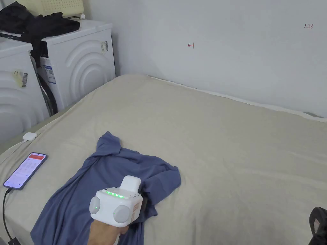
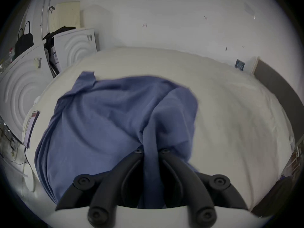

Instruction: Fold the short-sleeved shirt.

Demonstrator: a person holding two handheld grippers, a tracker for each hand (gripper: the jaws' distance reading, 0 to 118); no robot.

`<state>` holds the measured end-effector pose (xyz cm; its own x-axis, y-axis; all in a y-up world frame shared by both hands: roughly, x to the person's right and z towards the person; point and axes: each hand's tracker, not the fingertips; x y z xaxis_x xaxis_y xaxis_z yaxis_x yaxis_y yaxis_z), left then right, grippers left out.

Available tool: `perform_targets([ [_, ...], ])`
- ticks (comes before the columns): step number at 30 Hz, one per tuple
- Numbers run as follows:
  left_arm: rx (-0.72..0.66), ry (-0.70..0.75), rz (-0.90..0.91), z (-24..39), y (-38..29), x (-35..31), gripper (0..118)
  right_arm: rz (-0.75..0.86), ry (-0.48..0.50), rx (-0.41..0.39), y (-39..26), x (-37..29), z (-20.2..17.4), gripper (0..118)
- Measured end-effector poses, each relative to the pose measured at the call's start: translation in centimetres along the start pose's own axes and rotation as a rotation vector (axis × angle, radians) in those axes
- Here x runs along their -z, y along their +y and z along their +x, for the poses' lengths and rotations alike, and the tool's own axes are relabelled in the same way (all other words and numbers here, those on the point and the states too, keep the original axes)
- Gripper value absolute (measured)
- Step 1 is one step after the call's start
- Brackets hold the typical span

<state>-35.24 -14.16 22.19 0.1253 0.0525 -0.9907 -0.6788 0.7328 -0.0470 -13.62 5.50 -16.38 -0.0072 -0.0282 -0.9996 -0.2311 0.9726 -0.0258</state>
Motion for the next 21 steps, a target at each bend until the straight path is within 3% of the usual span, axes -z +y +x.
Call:
perform_targets([
  [5, -0.001, -0.063, 0.185, 0.9, 4.4, -2.3, 10, 0.022, -0.007, 0.018, 0.6, -0.3, 0.4, 0],
  [7, 0.064, -0.082, 0.264, 2.7, 6.7, -4.2, 10, 0.035, -0.012, 0.019, 1.0, -0.7, 0.5, 0],
  [13, 0.098, -0.265, 0.430, 11.8, 12.7, -10.8, 10, 0.104, -0.040, 0.064, 2.9, -2.7, 1.7, 0],
  [21, 0.299, -0.531, 0.451, 27.0, 14.4, -11.4, 10, 0.208, -0.187, 0.039, 5.1, -6.7, 5.7, 0],
])
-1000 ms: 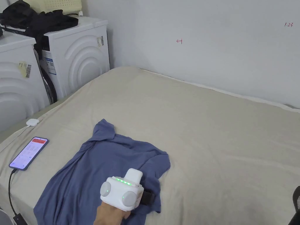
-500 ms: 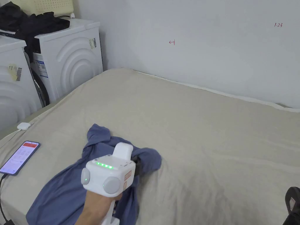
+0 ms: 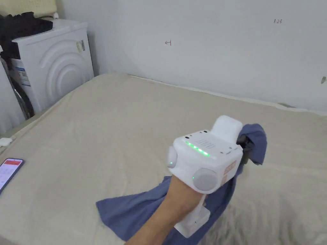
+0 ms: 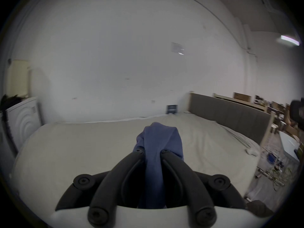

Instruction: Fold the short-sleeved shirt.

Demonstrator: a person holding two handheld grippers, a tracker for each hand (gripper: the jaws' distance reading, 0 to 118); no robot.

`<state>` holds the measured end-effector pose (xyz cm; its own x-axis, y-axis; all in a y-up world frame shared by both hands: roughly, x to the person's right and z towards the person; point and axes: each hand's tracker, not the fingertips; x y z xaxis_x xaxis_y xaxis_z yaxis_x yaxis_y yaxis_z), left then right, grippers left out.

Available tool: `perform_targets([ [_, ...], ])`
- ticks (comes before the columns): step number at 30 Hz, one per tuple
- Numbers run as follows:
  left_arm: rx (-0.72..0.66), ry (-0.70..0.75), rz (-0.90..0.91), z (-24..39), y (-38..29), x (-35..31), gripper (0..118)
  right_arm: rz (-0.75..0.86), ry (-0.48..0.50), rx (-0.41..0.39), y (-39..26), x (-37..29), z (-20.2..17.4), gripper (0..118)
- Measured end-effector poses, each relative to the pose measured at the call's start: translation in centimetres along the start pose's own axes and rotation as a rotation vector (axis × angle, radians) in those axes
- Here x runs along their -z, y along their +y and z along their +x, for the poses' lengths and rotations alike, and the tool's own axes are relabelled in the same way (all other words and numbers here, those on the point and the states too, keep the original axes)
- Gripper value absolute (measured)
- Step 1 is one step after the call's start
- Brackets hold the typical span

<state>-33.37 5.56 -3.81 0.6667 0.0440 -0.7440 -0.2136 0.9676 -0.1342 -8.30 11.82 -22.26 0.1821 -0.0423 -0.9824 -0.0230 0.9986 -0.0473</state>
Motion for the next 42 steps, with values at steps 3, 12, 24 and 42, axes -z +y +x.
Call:
perform_targets([
  [3, 0.002, -0.170, -0.098, 6.4, -2.2, 2.8, 10, 0.014, -0.071, -0.017, 0.1, -1.0, 2.1, 0],
  [12, 0.203, -0.371, -0.459, 23.0, -18.3, 5.4, 10, -0.048, -0.172, -0.013, -1.8, -2.4, 6.9, 0],
  [24, 0.007, -0.228, -0.450, 18.7, -20.1, 3.4, 115, -0.110, -0.147, -0.016, -3.5, -2.3, 6.5, 0],
  [42, -0.031, 0.493, 0.154, 7.6, -6.3, -24.8, 0, 0.015, 0.057, -0.086, -0.9, -5.4, -3.2, 0],
])
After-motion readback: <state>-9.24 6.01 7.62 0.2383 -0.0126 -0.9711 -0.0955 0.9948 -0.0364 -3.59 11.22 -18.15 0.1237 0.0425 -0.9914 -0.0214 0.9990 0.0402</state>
